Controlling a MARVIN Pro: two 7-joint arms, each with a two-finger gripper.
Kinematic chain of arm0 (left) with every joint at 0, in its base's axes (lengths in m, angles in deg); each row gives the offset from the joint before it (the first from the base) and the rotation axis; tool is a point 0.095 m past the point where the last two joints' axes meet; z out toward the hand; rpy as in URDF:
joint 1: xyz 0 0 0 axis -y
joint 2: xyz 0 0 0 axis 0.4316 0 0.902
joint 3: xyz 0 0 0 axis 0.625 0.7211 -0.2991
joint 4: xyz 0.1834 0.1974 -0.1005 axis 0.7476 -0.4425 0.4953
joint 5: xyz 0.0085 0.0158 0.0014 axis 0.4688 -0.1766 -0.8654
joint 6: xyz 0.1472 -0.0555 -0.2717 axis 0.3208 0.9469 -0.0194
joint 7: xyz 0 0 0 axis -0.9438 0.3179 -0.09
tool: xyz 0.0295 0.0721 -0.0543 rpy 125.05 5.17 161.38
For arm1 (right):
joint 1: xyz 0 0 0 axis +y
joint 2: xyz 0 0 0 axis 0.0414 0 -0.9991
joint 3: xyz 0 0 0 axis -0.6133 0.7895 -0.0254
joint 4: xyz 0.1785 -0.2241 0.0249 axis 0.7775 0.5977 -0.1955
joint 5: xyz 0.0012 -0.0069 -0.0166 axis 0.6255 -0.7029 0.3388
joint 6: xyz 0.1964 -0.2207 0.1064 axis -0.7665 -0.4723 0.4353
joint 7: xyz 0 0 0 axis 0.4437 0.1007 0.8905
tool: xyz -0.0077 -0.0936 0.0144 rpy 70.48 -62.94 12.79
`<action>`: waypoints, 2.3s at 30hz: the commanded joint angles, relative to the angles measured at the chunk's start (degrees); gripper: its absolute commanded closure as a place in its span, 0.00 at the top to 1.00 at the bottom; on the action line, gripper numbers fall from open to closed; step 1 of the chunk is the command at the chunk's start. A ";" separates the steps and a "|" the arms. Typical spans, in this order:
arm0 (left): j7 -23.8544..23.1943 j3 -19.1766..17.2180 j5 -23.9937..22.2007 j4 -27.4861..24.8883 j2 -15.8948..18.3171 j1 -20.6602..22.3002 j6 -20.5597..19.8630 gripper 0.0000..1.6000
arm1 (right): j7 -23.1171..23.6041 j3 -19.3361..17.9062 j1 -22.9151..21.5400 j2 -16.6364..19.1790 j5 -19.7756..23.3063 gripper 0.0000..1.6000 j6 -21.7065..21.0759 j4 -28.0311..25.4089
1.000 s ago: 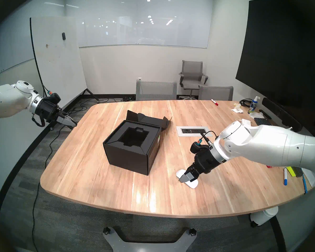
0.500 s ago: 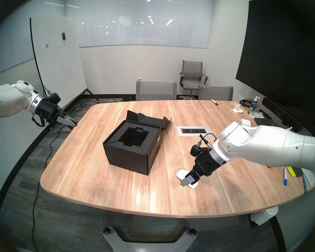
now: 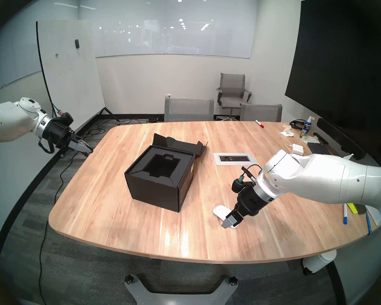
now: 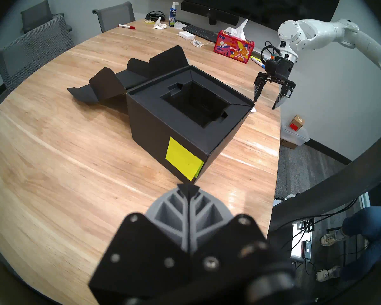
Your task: Open the box and place the mouse inside
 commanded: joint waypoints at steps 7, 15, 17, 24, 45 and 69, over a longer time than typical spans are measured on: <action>0.02 0.15 -0.74 -0.10 -0.16 1.36 0.13 0.00 | -3.40 -0.48 -1.31 -0.44 -0.46 1.00 -3.58 0.75; 0.02 0.33 -0.87 -0.09 -0.20 1.42 0.18 0.00 | -4.46 -0.98 -1.52 -1.10 -0.82 1.00 -3.45 1.29; 0.02 0.38 -0.91 -0.09 -0.21 1.43 0.19 0.00 | -4.71 -1.02 -1.44 -1.49 -1.12 1.00 -3.34 1.61; 0.02 0.57 -1.05 -0.09 -0.25 1.50 0.24 0.00 | -4.61 -1.19 -0.77 -3.25 -2.42 1.00 -1.58 3.33; 0.02 1.07 -1.41 -0.10 -0.35 1.66 0.37 0.00 | -1.19 -0.36 1.62 -6.37 -3.71 1.00 1.26 7.34; 0.02 1.59 -1.79 -0.10 -0.45 1.83 0.51 0.00 | -0.84 -0.15 1.28 -6.97 -4.69 1.00 -1.31 7.52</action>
